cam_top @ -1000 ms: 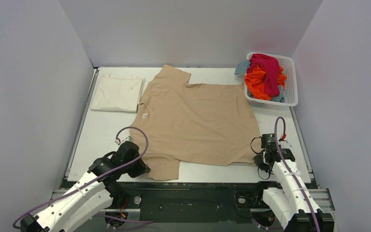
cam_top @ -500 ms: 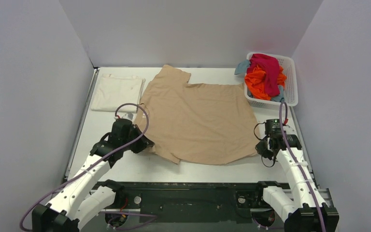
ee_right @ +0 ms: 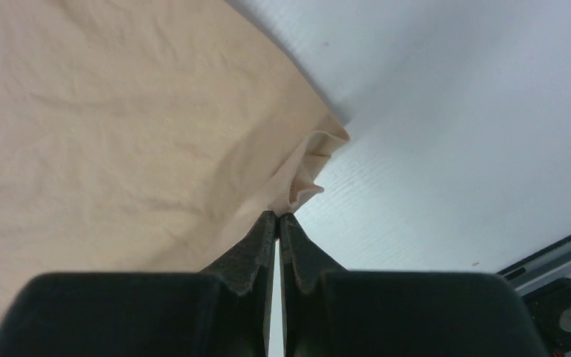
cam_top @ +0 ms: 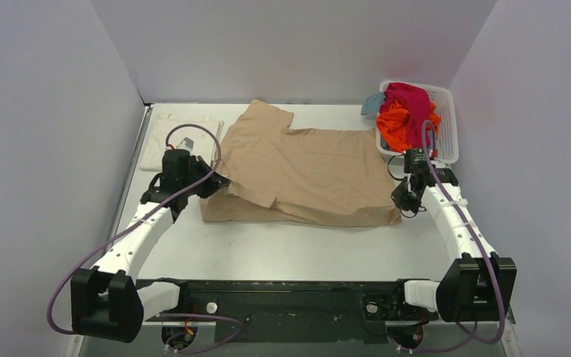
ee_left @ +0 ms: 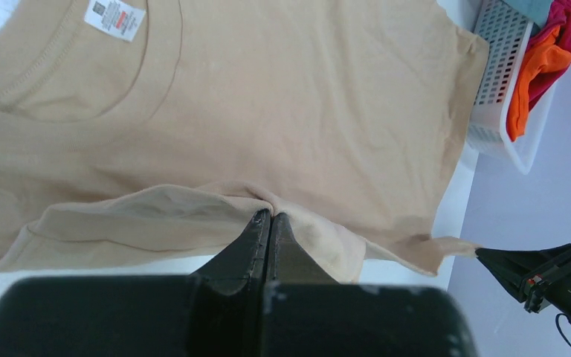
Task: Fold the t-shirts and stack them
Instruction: Fold the flattened tshirt in 1/3 of the way
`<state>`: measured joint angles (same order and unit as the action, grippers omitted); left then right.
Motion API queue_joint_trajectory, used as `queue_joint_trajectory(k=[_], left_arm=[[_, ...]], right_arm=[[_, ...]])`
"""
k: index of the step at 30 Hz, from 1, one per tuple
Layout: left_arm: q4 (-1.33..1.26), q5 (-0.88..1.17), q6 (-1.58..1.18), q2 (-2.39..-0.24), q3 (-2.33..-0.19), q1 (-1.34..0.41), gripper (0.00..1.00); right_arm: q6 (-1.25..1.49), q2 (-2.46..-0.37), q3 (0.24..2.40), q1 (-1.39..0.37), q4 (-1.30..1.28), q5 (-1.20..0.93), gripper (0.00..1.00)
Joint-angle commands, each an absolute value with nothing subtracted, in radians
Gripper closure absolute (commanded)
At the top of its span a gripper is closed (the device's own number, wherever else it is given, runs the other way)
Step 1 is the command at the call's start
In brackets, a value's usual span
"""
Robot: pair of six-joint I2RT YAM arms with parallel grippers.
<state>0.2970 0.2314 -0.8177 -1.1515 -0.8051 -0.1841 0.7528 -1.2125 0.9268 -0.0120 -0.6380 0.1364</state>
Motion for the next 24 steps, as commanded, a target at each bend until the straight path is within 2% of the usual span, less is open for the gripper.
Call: queue_joint_trajectory(k=[1, 8, 18, 19, 20, 21, 22, 24], left_arm=[[0.147, 0.257, -0.782, -1.207, -0.856, -0.15, 1.0], [0.097, 0.258, -0.765, -1.404, -0.975, -0.132, 1.0], [0.17, 0.204, -0.75, -1.664, -1.171, -0.117, 0.98], [0.182, 0.203, -0.746, -1.681, -1.188, -0.116, 0.83], [0.199, 0.202, -0.736, -1.721, -1.235, -0.114, 0.74], [0.247, 0.2, -0.73, -1.741, -1.262, -0.109, 0.57], [0.274, 0.187, -0.717, -1.78, -1.32, -0.107, 0.41], [0.349, 0.165, -0.694, -1.821, -1.392, -0.102, 0.22]], right_arm=[[0.731, -1.308, 1.019, -0.008, -0.612, 0.171, 1.0], [0.717, -1.459, 1.131, -0.006, -0.596, 0.196, 1.0], [0.686, -1.701, 1.306, -0.005, -0.593, 0.22, 1.0], [0.689, -1.727, 1.317, -0.005, -0.594, 0.225, 1.0], [0.693, -1.739, 1.338, -0.005, -0.601, 0.244, 0.94], [0.7, -1.751, 1.346, -0.005, -0.604, 0.254, 0.88], [0.703, -1.751, 1.357, -0.005, -0.607, 0.274, 0.77], [0.706, -1.732, 1.362, -0.005, -0.607, 0.305, 0.64]])
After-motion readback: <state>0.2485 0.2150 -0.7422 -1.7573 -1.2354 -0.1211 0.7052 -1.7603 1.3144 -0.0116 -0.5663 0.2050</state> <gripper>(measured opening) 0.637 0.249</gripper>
